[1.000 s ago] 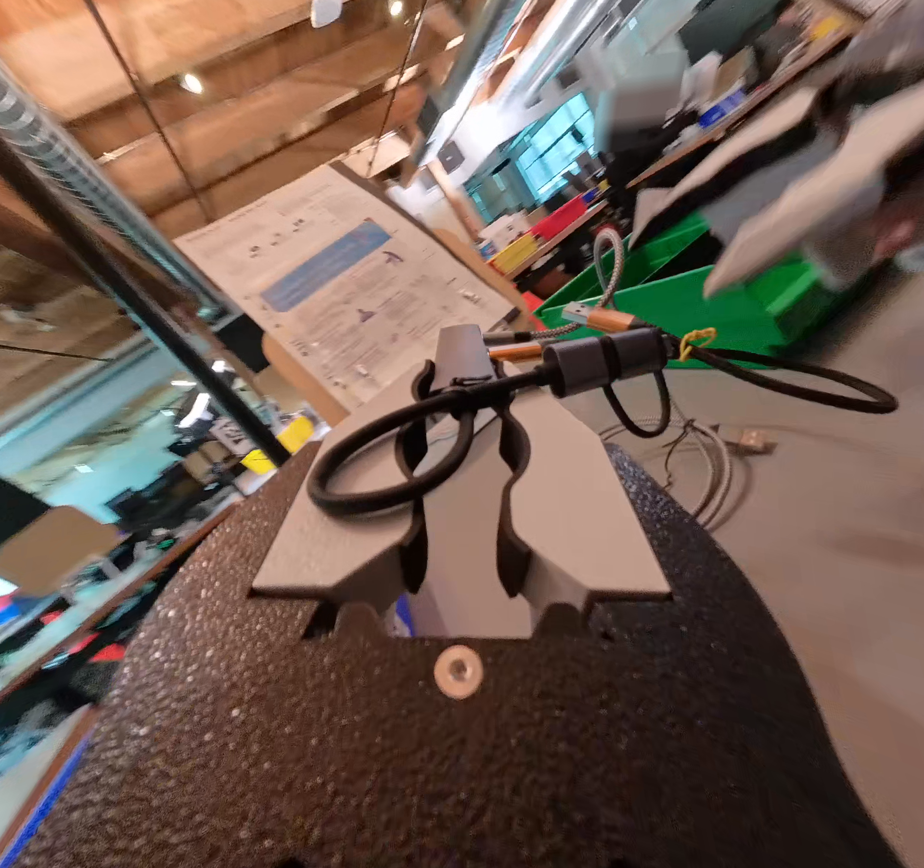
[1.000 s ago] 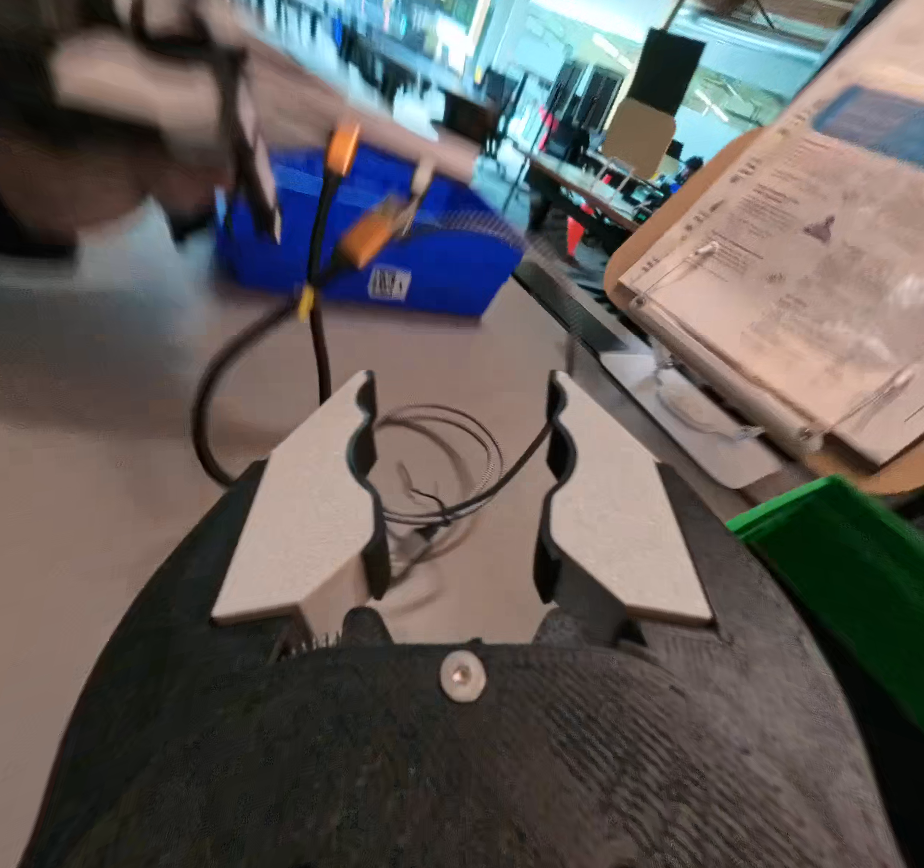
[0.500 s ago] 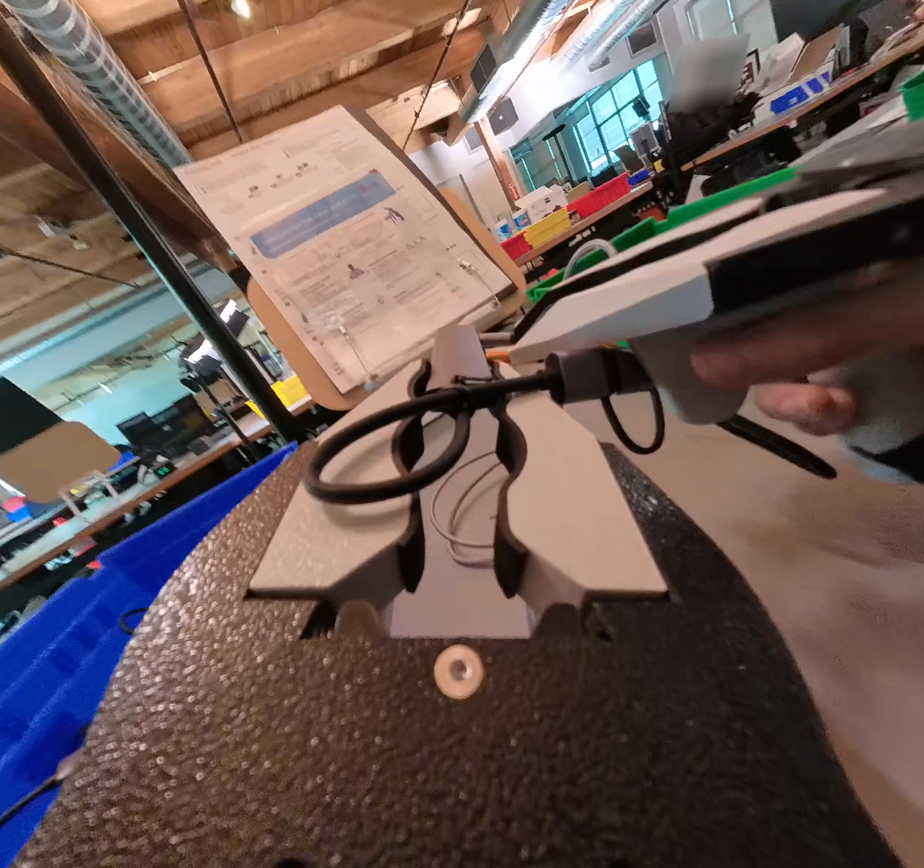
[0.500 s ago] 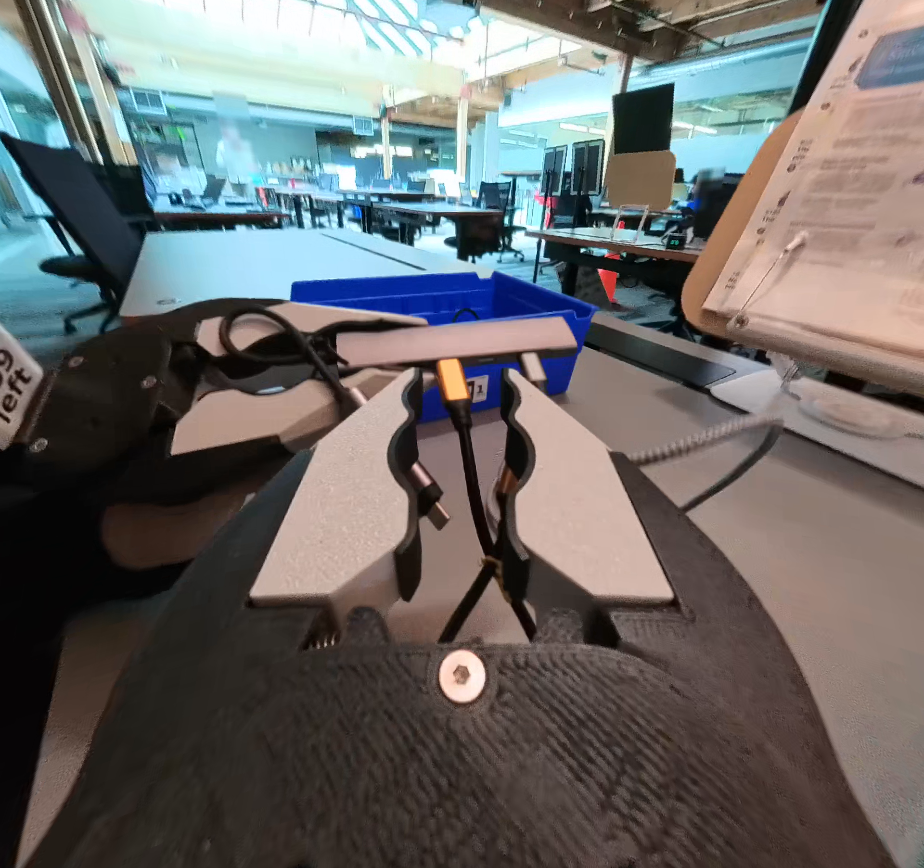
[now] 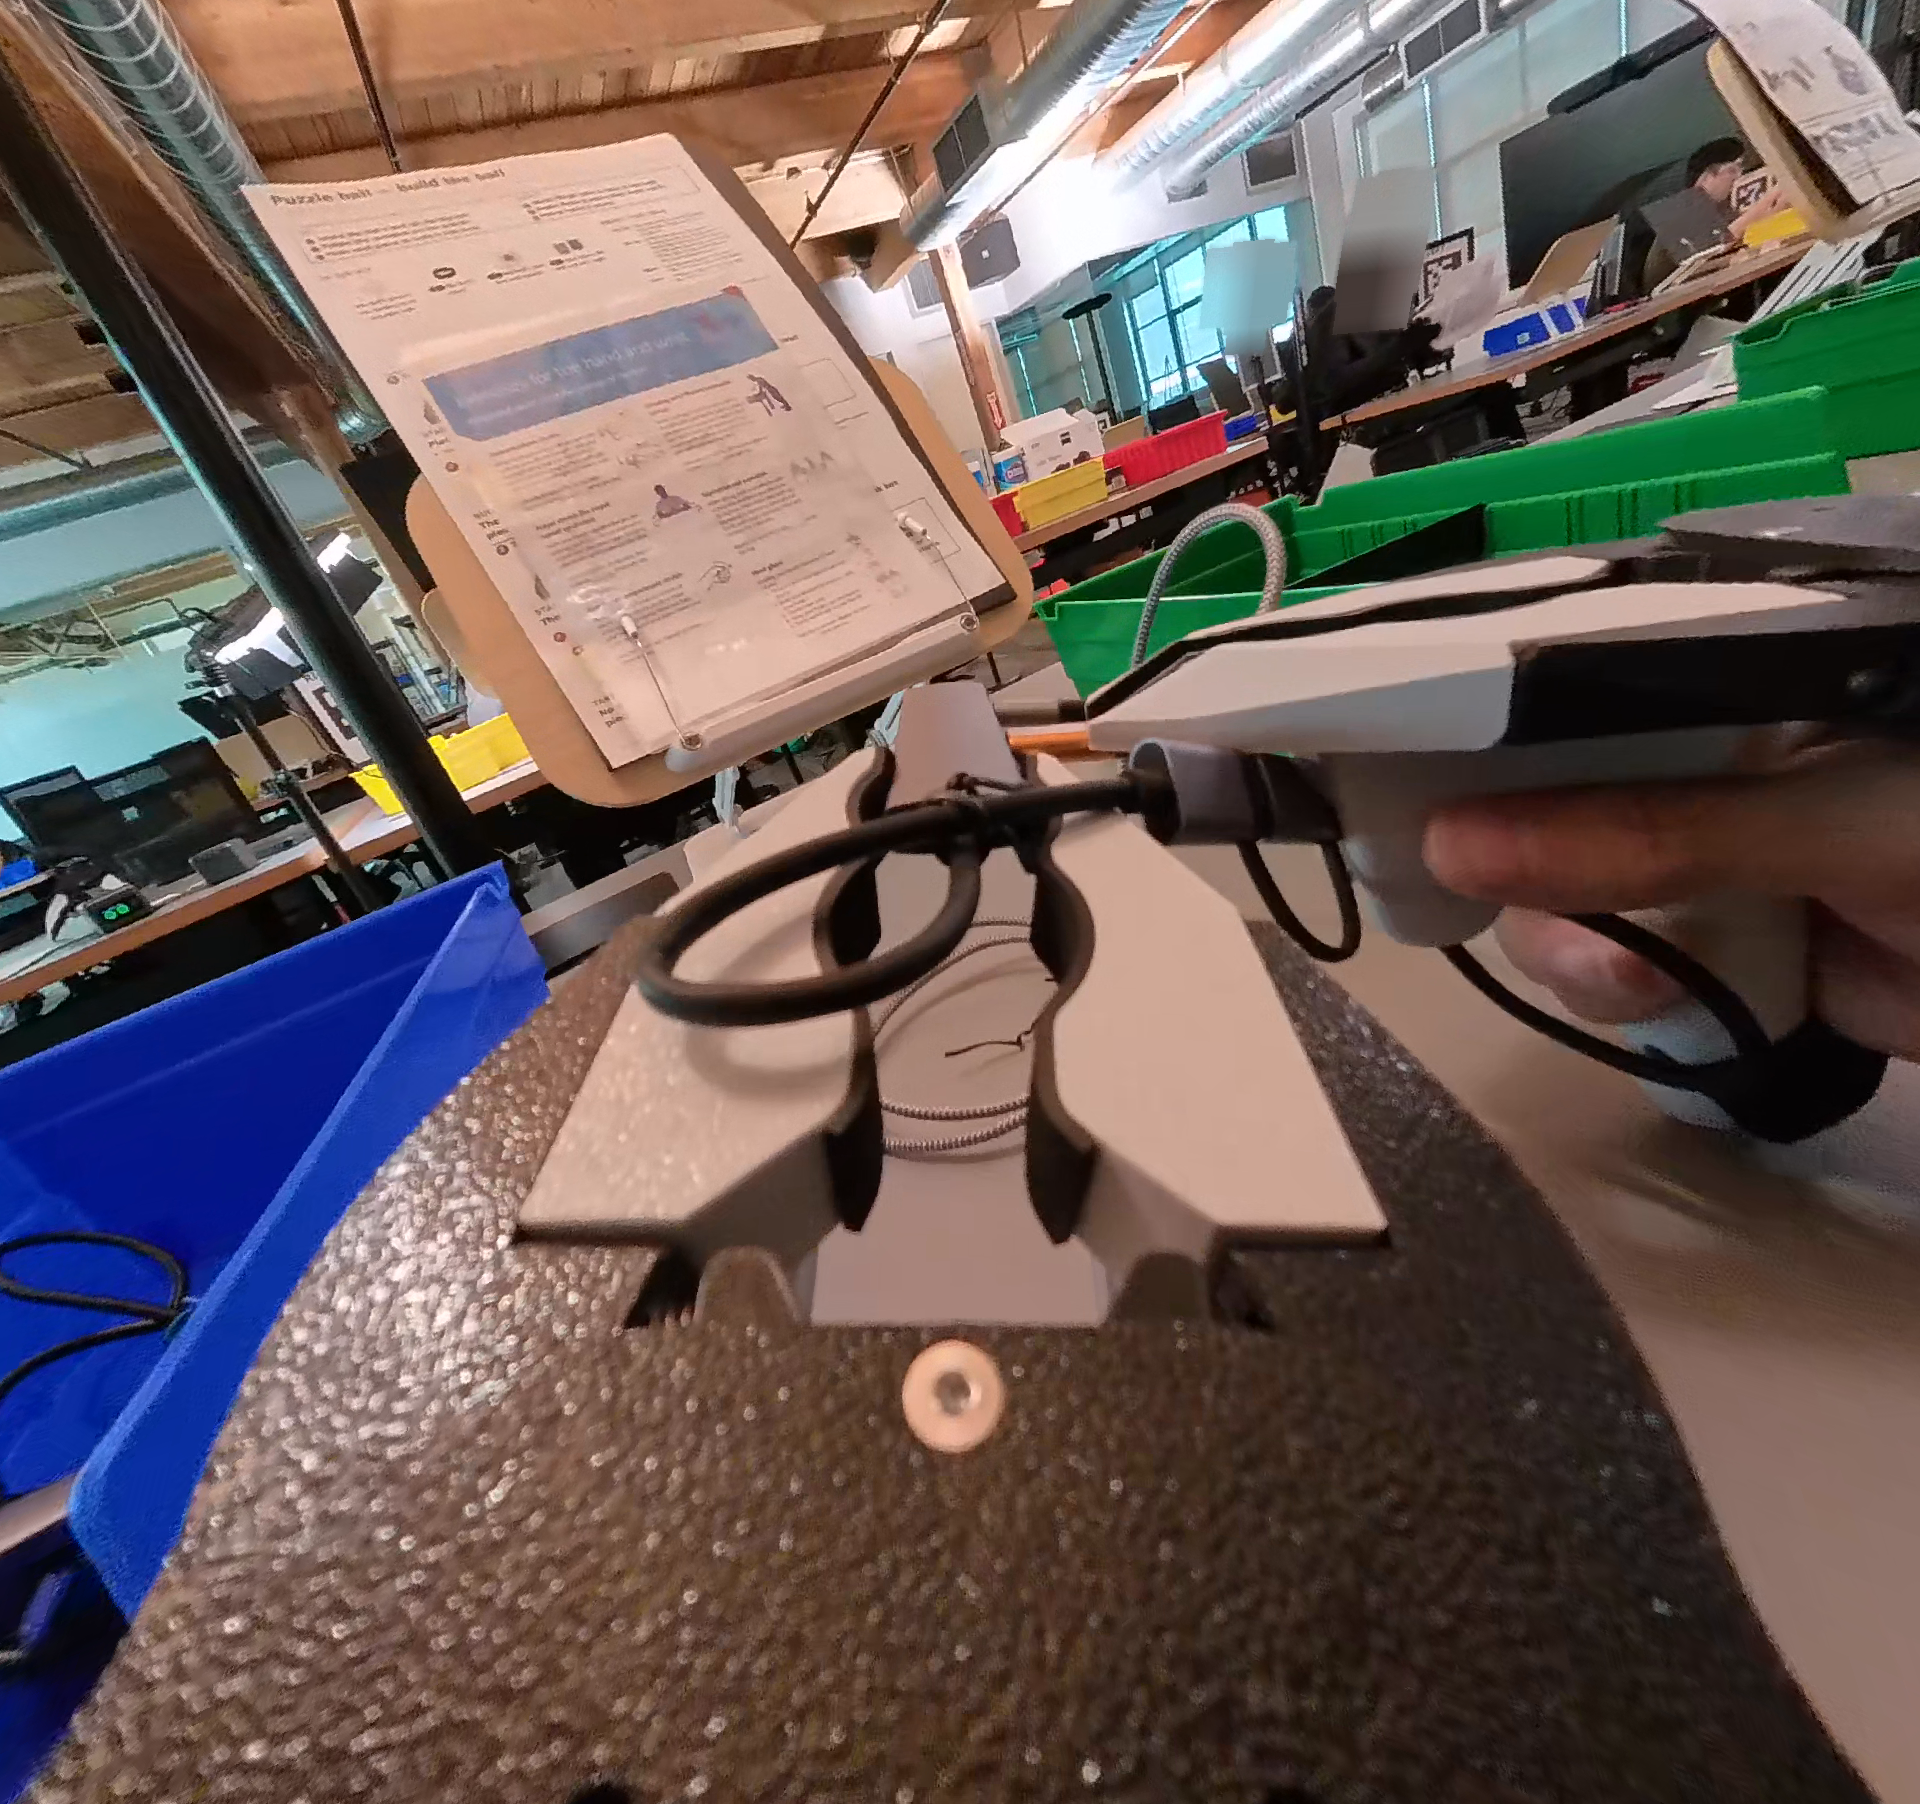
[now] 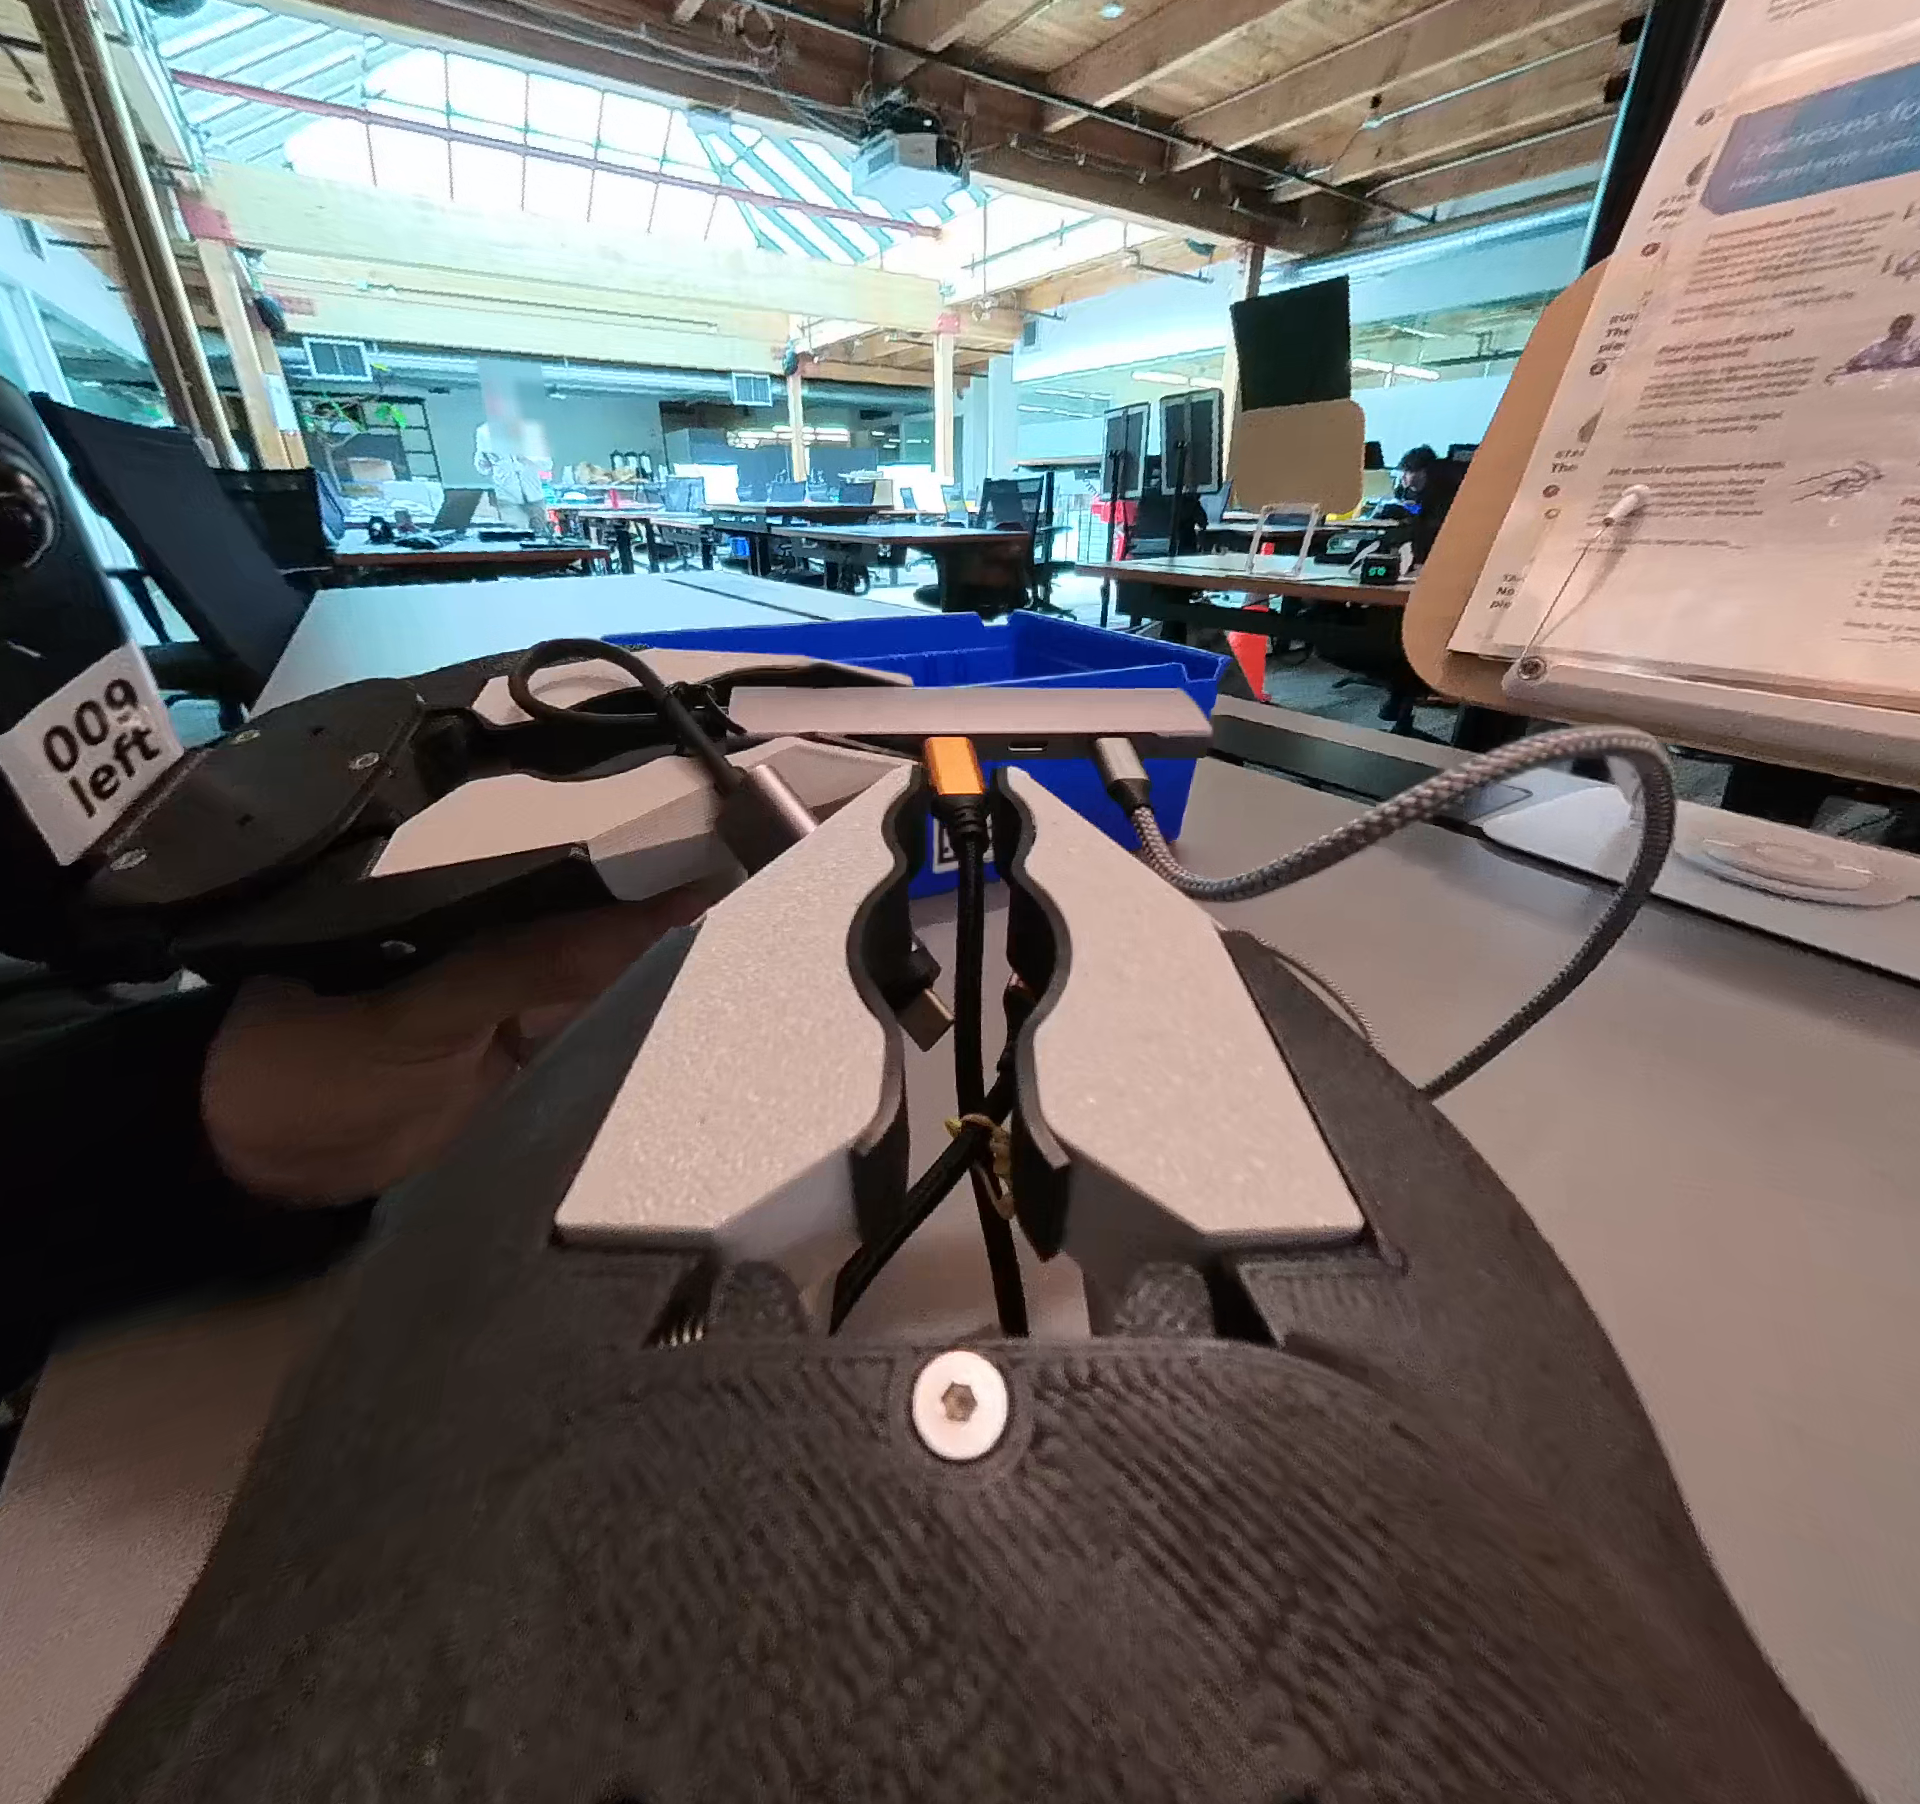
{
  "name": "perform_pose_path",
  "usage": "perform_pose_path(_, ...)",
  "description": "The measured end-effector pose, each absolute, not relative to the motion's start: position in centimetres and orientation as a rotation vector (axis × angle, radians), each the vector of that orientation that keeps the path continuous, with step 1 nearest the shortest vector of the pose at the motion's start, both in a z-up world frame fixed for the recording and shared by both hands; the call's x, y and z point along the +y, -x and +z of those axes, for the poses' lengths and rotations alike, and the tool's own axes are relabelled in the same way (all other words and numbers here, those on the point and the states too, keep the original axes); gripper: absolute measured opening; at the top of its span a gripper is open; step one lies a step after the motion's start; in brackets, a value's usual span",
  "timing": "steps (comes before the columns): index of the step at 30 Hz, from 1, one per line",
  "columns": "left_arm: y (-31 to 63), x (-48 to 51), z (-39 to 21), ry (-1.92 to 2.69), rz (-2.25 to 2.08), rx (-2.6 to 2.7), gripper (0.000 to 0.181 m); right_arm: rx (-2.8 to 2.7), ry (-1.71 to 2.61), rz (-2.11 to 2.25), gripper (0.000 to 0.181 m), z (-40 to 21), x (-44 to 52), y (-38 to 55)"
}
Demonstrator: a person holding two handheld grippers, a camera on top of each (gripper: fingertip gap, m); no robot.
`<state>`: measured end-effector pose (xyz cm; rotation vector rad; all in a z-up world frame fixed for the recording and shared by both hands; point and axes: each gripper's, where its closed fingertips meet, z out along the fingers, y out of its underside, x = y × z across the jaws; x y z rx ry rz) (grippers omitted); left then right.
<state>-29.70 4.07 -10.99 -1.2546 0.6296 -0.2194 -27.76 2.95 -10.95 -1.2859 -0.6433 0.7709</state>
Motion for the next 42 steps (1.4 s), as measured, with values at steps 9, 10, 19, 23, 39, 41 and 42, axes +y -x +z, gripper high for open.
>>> perform_pose_path(9,30.5,4.5,-11.2,1.274,-0.323,0.595,0.022,-0.578,1.295,0.881,0.022,-10.8,3.2,28.5)
perform_pose_path(10,30.5,4.5,-11.2,1.272,-0.324,0.599,0.022,-0.571,1.296,0.870,0.025,-10.8,3.2,28.4)
perform_pose_path(19,30.6,4.4,-11.2,1.263,-0.309,0.609,0.022,-0.591,1.302,0.828,0.015,-11.0,3.2,28.7)
perform_pose_path(23,30.6,4.5,-11.2,1.261,-0.323,0.603,0.022,-0.595,1.291,0.844,0.018,-10.9,3.0,28.7)
perform_pose_path(39,30.6,4.4,-11.3,1.262,-0.261,0.628,0.021,-0.679,1.357,0.689,0.011,-11.5,3.2,28.7)
perform_pose_path(41,30.6,4.3,-11.2,1.259,-0.250,0.627,0.022,-0.692,1.387,0.675,0.011,-11.3,3.1,28.7)
perform_pose_path(42,30.5,4.2,-11.3,1.262,-0.252,0.626,0.022,-0.701,1.398,0.651,0.011,-11.3,2.9,28.6)
